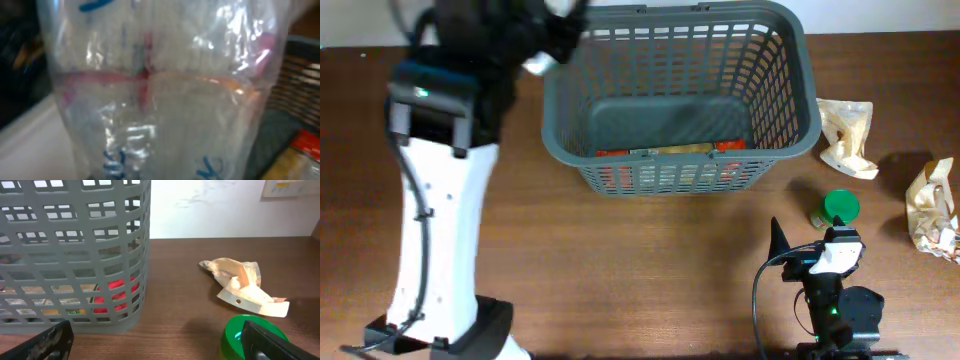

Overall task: Pack container
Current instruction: 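Carry the tissue multipack over the basket and lower it inside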

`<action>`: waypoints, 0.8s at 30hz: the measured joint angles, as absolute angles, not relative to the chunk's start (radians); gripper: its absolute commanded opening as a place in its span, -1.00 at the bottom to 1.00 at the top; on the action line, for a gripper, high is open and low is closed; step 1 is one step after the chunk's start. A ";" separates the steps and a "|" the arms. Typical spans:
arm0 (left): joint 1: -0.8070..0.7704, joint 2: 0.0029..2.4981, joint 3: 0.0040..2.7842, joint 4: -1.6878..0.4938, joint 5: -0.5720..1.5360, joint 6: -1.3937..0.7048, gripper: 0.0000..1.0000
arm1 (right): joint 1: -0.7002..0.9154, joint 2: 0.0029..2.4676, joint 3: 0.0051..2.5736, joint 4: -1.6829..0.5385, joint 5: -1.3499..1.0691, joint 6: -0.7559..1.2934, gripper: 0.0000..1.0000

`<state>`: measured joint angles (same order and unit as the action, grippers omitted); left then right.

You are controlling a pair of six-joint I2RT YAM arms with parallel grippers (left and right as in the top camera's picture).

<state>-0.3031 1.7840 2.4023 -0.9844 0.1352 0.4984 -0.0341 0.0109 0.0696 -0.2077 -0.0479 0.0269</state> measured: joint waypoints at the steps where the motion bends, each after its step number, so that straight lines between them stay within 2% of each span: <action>1: -0.343 1.785 2.402 -0.986 0.142 0.520 -0.97 | -0.034 0.011 0.070 -0.208 -0.048 0.027 0.98; 9: -0.501 1.865 2.403 -1.072 0.169 0.584 -0.97 | -0.034 0.011 0.070 -0.208 -0.048 0.027 0.98; 17: -0.509 2.089 2.403 -1.262 0.168 0.673 -0.96 | -0.034 0.011 0.070 -0.208 -0.048 0.027 0.98; 24: -0.509 2.181 2.403 -1.353 0.168 0.780 -0.96 | -0.034 0.011 0.070 -0.208 -0.048 0.027 0.98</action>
<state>-0.5095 2.1807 2.4031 -1.3525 0.1684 0.7799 -0.0341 0.0109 0.0696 -0.2077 -0.0479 0.0273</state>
